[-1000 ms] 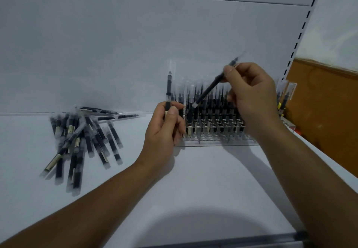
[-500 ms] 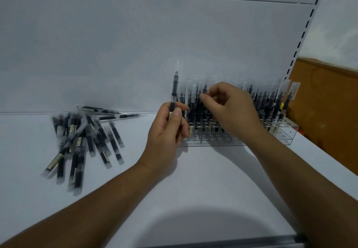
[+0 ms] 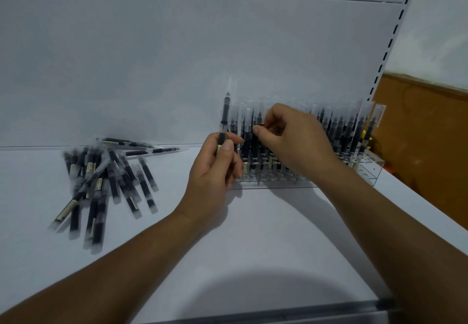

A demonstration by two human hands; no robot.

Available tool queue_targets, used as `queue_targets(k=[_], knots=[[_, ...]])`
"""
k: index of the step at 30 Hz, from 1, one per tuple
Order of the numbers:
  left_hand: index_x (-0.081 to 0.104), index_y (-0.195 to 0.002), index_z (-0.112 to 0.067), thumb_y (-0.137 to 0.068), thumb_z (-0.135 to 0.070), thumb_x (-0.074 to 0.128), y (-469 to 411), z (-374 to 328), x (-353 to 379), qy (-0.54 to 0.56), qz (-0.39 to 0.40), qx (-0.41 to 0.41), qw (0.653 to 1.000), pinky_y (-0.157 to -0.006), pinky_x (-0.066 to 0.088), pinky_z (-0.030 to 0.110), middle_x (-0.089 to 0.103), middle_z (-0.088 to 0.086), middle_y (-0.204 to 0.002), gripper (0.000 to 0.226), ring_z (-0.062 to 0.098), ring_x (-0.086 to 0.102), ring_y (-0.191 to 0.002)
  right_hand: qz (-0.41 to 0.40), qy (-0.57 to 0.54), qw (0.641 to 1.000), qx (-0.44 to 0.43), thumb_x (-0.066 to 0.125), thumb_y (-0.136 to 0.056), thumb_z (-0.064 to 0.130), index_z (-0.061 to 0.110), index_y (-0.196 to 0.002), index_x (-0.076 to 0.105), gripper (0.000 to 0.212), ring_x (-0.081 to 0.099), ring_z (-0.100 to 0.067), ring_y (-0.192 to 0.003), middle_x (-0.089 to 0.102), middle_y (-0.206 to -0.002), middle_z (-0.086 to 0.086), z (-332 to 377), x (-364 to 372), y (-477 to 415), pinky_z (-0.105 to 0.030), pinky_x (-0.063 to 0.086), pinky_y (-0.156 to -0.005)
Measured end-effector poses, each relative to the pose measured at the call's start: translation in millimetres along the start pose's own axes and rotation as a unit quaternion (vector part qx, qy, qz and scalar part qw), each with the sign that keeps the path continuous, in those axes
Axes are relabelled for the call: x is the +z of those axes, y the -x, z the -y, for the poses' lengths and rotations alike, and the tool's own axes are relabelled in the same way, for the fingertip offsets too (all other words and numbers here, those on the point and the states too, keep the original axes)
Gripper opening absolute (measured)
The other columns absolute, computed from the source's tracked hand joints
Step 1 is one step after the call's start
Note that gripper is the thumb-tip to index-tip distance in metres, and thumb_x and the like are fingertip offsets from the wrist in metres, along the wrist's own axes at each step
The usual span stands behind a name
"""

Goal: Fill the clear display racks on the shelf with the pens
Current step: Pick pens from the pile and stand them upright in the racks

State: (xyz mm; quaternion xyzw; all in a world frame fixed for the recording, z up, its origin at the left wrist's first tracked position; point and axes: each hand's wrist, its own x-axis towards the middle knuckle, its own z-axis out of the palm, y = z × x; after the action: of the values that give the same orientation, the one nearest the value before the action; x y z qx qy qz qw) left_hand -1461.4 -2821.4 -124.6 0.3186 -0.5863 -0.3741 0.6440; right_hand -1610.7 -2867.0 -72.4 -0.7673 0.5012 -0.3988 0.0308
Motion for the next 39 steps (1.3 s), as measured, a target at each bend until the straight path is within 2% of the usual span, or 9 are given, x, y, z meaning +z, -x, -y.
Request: queue_targets(k=[3, 8, 15, 22, 26, 30, 34, 37, 39], knots=[[0.054, -0.104, -0.011, -0.104, -0.017, 0.034, -1, 1, -1, -0.001, 0.002, 0.001, 1.0, -0.046, 0.031, 0.015, 0.047, 0.007, -0.06, 0.021, 0.006, 0.037, -0.047, 0.02, 0.024, 0.999, -0.009, 0.064, -0.091, 0.038, 0.029, -0.081, 0.052, 0.018, 0.054, -0.002, -0.063, 0.058, -0.067, 0.014, 2, -2, -4, -0.026, 0.042, -0.059], [0.054, -0.105, -0.01, -0.104, -0.018, 0.034, -1, 2, -2, -0.005, 0.005, 0.0, 1.0, -0.046, 0.032, 0.015, 0.047, 0.006, -0.06, 0.021, 0.007, 0.037, -0.047, 0.051, 0.047, 0.997, -0.013, 0.063, -0.092, 0.037, 0.027, -0.081, 0.052, 0.019, 0.056, -0.008, -0.066, 0.059, -0.071, 0.012, 8, -7, -8, -0.027, 0.044, -0.06], [0.054, -0.104, -0.01, -0.104, -0.015, 0.034, -1, 2, -1, -0.005, 0.009, -0.001, 1.0, -0.047, 0.032, 0.014, 0.047, 0.007, -0.06, 0.021, 0.006, 0.038, -0.046, 0.067, 0.054, 0.995, 0.05, 0.065, -0.09, 0.037, 0.028, -0.076, 0.048, 0.024, 0.058, -0.013, -0.072, 0.058, -0.073, 0.01, 2, 2, -1, -0.032, 0.049, -0.066], [0.055, -0.103, -0.01, -0.103, -0.016, 0.035, 1, 0, 0, -0.022, 0.035, 0.001, 0.999, -0.047, 0.033, 0.013, 0.047, 0.005, -0.06, 0.02, 0.007, 0.039, -0.049, 0.06, 0.019, 0.996, 0.066, 0.066, -0.088, 0.047, 0.028, -0.087, 0.061, 0.019, 0.06, -0.007, -0.072, 0.063, -0.077, 0.012, 0, -7, 8, -0.028, 0.05, -0.065], [0.055, -0.103, -0.008, -0.102, -0.014, 0.038, 3, 1, 0, -0.014, 0.058, 0.005, 0.998, -0.048, 0.033, 0.011, 0.046, 0.005, -0.06, 0.018, 0.005, 0.04, -0.05, -0.018, -0.118, 0.989, 0.089, 0.063, -0.088, 0.049, 0.029, -0.086, 0.068, 0.021, 0.064, -0.008, -0.07, 0.069, -0.077, 0.006, 1, -17, 24, -0.029, 0.053, -0.063], [0.055, -0.101, -0.012, -0.099, -0.025, 0.04, 4, 3, 2, -0.055, 0.089, 0.012, 0.994, -0.051, 0.032, 0.013, 0.048, 0.001, -0.06, 0.02, 0.006, 0.04, -0.051, 0.043, -0.256, 0.963, 0.076, 0.065, -0.088, 0.046, 0.029, -0.089, 0.072, 0.018, 0.056, 0.001, -0.064, 0.07, -0.082, 0.009, 17, -17, 28, -0.024, 0.046, -0.063], [0.056, -0.099, -0.019, -0.098, -0.032, 0.042, 6, 4, -1, -0.12, 0.102, 0.03, 0.987, -0.054, 0.036, 0.02, 0.052, -0.001, -0.063, 0.019, 0.009, 0.045, -0.057, 0.044, -0.328, 0.941, 0.073, 0.07, -0.088, 0.028, 0.019, -0.08, 0.07, 0.013, 0.052, -0.003, -0.054, 0.063, -0.064, 0.009, 26, -18, 27, -0.017, 0.044, -0.054], [0.054, -0.102, -0.034, -0.091, -0.042, 0.051, 5, -2, -6, -0.21, 0.071, 0.095, 0.97, -0.064, 0.04, 0.016, 0.058, -0.013, -0.076, 0.015, 0.004, 0.052, -0.069, 0.011, -0.404, 0.909, 0.102, 0.066, -0.091, 0.023, 0.018, -0.083, 0.067, 0.01, 0.052, -0.004, -0.048, 0.072, -0.074, 0.004, 24, -27, 21, -0.016, 0.042, -0.046], [0.052, -0.104, -0.033, -0.085, -0.043, 0.059, 1, -4, -11, -0.259, 0.004, 0.14, 0.956, -0.075, 0.036, 0.011, 0.058, -0.016, -0.089, 0.022, 0.008, 0.055, -0.086, -0.056, -0.414, 0.901, 0.118, 0.064, -0.093, 0.023, 0.017, -0.086, 0.066, 0.009, 0.053, -0.004, -0.047, 0.074, -0.083, 0.002, 16, -36, 14, -0.016, 0.041, -0.045]])
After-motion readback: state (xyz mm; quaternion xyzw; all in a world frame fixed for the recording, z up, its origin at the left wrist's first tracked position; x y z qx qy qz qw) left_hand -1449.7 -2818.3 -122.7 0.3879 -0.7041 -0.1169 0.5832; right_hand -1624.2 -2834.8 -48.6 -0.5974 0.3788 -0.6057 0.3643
